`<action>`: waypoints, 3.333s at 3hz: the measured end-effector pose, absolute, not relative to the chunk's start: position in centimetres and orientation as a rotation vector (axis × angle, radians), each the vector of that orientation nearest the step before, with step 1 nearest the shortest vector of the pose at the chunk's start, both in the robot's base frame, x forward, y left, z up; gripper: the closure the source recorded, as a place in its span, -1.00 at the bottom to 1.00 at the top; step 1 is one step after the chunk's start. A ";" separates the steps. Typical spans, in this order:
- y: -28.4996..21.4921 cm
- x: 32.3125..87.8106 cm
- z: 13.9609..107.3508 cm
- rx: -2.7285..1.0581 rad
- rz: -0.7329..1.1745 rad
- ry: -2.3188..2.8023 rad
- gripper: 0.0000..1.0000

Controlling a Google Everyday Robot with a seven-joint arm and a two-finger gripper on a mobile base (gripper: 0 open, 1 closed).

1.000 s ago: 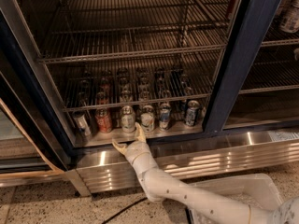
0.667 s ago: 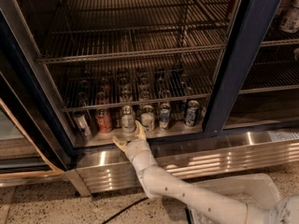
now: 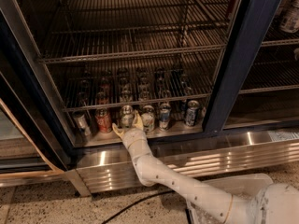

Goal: Pick 7up can from middle shelf of fridge

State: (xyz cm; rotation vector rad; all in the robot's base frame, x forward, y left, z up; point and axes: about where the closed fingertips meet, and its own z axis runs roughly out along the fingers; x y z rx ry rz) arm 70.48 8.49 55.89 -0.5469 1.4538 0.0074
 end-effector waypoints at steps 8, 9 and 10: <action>7.9 73.8 53.3 -0.502 -0.043 1.518 0.53; 7.9 73.8 53.3 -0.502 -0.043 1.518 1.00; 7.9 73.4 53.8 -0.510 -0.050 1.506 1.00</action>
Offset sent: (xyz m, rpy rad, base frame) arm 0.0106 0.0032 -0.0175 -0.0065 0.0306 -0.0283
